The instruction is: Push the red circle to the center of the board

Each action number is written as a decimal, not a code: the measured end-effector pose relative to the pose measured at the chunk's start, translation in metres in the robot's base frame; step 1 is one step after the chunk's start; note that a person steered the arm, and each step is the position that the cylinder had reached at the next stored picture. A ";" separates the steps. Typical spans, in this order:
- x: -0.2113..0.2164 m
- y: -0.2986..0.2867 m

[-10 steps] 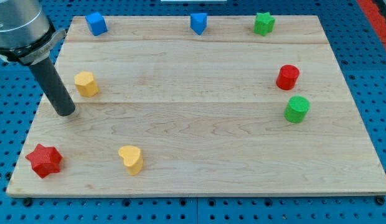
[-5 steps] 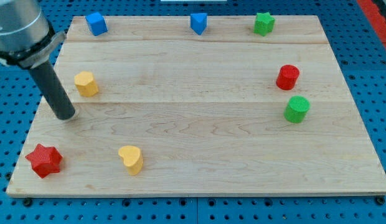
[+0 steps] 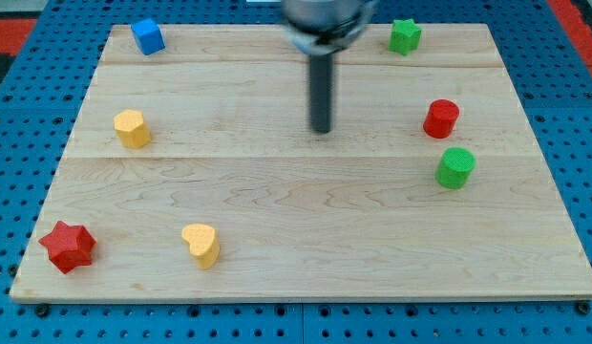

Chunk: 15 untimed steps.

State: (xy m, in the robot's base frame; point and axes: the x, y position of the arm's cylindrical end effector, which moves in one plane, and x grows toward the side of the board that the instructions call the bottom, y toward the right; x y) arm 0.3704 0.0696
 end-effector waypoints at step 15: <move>0.248 -0.112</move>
State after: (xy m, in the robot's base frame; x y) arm 0.6184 -0.0424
